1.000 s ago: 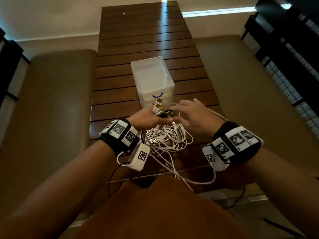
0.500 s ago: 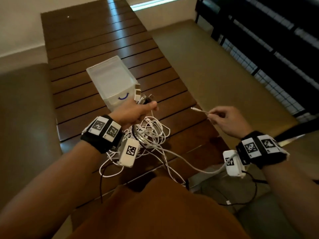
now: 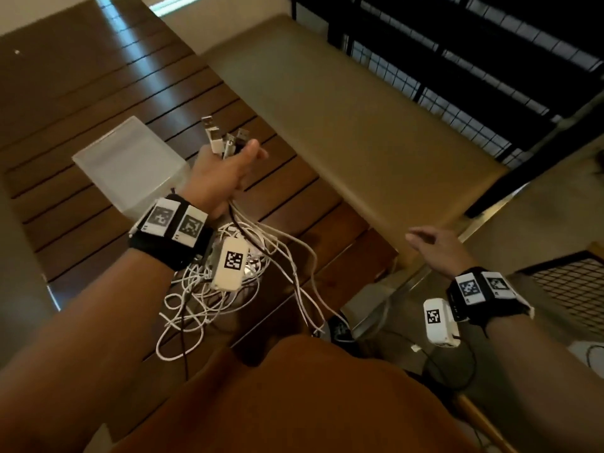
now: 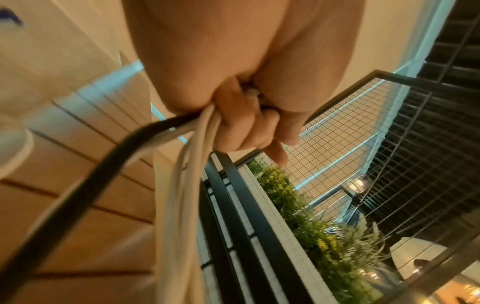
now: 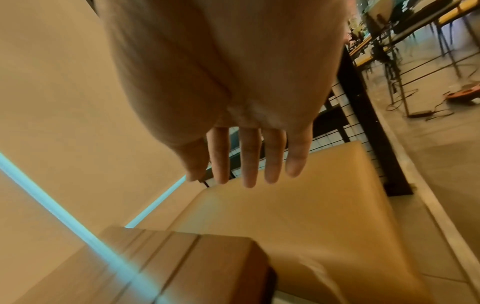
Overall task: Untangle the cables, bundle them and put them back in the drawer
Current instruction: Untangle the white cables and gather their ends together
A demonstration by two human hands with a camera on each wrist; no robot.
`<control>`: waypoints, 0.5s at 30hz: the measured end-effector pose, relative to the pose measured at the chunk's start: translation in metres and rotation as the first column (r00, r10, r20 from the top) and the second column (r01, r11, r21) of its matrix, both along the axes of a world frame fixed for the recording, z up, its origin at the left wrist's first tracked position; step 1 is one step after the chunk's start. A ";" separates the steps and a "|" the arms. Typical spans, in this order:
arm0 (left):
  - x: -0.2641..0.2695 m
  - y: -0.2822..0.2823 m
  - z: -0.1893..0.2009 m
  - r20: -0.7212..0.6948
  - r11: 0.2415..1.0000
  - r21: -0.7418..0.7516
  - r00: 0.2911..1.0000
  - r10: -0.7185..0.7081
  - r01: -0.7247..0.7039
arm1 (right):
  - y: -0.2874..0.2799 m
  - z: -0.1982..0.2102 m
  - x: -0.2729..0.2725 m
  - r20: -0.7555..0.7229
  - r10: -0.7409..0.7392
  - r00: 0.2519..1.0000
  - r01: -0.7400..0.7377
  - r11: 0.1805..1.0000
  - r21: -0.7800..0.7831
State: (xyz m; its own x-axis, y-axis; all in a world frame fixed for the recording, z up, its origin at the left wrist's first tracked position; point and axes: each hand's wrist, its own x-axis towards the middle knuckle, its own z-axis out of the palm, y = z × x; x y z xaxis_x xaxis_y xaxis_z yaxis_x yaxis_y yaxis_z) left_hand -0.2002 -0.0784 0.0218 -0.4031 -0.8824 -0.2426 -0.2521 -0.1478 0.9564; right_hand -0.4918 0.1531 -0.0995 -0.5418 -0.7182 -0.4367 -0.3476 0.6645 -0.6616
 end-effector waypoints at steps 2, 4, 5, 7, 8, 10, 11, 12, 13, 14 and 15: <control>-0.014 0.012 0.004 -0.056 0.997 0.062 0.997 -0.043 0.046 | -0.007 0.016 0.015 0.114 0.090 0.989 -0.084 0.995 -0.059; -0.029 0.027 0.009 -0.115 0.991 0.097 0.990 -0.085 0.096 | -0.017 0.035 0.037 0.239 0.227 0.944 -0.195 0.969 -0.149; -0.039 0.034 0.010 -0.138 0.987 0.105 0.984 -0.109 0.124 | -0.024 0.043 0.049 0.293 0.299 0.908 -0.249 0.948 -0.198; -0.057 0.049 0.010 -0.198 0.978 0.109 0.968 -0.154 0.178 | -0.038 0.057 0.070 0.403 0.431 0.807 -0.333 0.896 -0.293; -0.065 0.056 0.009 -0.240 0.973 0.105 0.954 -0.177 0.206 | -0.044 0.064 0.080 0.456 0.480 0.749 -0.360 0.873 -0.328; -0.075 0.065 0.008 -0.319 0.959 0.107 0.922 -0.218 0.264 | -0.055 0.075 0.093 0.513 0.535 0.671 -0.412 0.845 -0.342; -0.078 0.067 0.008 -0.346 0.950 0.112 0.908 -0.238 0.291 | -0.059 0.079 0.098 0.500 0.556 0.664 -0.448 0.831 -0.330; -0.080 0.069 0.010 -0.366 0.940 0.114 0.893 -0.262 0.323 | -0.061 0.079 0.102 0.478 0.572 0.667 -0.479 0.820 -0.312; -0.081 0.069 0.011 -0.380 0.928 0.108 0.877 -0.294 0.358 | -0.061 0.077 0.105 0.454 0.577 0.679 -0.501 0.816 -0.288; -0.081 0.069 0.013 -0.392 0.913 0.097 0.859 -0.330 0.395 | -0.060 0.074 0.108 0.439 0.567 0.697 -0.506 0.823 -0.260; -0.081 0.069 0.014 -0.401 0.900 0.089 0.843 -0.359 0.426 | -0.058 0.067 0.110 0.446 0.545 0.710 -0.491 0.837 -0.241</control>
State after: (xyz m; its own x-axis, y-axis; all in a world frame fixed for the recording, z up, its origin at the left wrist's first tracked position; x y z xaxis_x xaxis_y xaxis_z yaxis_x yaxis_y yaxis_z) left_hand -0.2814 -0.0091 0.0359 -0.7954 -0.5903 -0.1377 0.0399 -0.2777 0.9598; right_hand -0.3817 0.0950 -0.0325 0.1884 -0.8753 -0.4453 -0.2394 0.3988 -0.8852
